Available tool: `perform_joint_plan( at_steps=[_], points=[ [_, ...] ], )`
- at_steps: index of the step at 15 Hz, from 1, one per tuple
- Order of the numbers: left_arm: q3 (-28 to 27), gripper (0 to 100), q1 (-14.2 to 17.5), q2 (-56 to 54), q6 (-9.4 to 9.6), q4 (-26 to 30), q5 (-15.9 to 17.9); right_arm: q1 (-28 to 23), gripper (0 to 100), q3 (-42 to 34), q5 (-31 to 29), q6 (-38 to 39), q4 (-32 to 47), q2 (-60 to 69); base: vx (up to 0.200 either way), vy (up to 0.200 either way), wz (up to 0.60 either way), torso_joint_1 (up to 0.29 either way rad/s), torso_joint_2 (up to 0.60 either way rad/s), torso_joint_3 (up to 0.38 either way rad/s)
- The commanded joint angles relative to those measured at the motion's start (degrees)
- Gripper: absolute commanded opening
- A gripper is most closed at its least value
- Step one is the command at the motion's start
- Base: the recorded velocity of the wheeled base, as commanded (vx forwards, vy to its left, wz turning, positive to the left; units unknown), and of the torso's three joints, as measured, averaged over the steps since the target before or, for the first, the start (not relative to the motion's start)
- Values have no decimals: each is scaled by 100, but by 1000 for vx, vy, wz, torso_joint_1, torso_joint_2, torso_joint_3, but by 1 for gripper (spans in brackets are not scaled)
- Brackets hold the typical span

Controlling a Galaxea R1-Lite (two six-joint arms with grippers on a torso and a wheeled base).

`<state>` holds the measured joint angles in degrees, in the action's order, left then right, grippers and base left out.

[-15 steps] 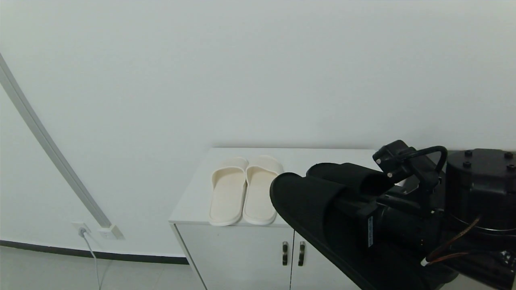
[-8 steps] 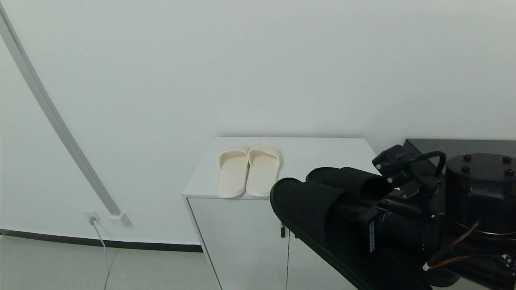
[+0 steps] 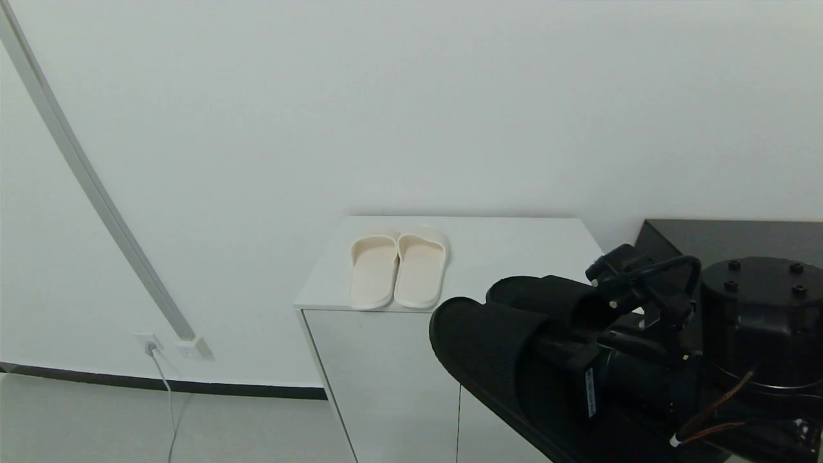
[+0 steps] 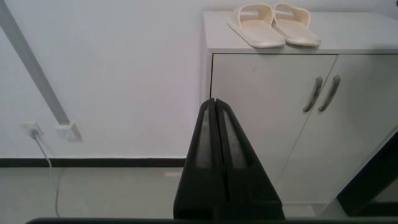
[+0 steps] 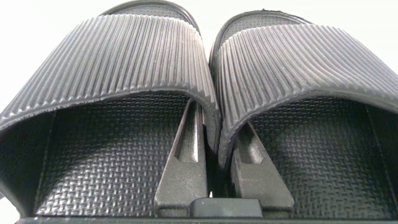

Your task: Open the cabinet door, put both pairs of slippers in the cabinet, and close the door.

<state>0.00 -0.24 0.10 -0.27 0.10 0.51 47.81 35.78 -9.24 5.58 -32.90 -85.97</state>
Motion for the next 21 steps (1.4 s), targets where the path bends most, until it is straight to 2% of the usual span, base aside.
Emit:
perform_joint_plan(
  at_steps=[1,11,12,21],
  points=[
    [0,0,-2,-1,0,-1,2,0,0,-27,1,4,-6,-16,0,0,0,0,0,0],
    [0,0,-2,-1,18,-1,19,0,0,-89,10,-5,-6,27,0,0,0,-172,408,228],
    [0,100,-2,-1,9,-1,19,0,0,-71,10,-5,-6,19,0,0,0,-217,554,320],
    [0,100,7,-1,9,-1,2,0,0,-80,10,-5,-6,-25,0,0,0,-199,521,324]
  ],
)
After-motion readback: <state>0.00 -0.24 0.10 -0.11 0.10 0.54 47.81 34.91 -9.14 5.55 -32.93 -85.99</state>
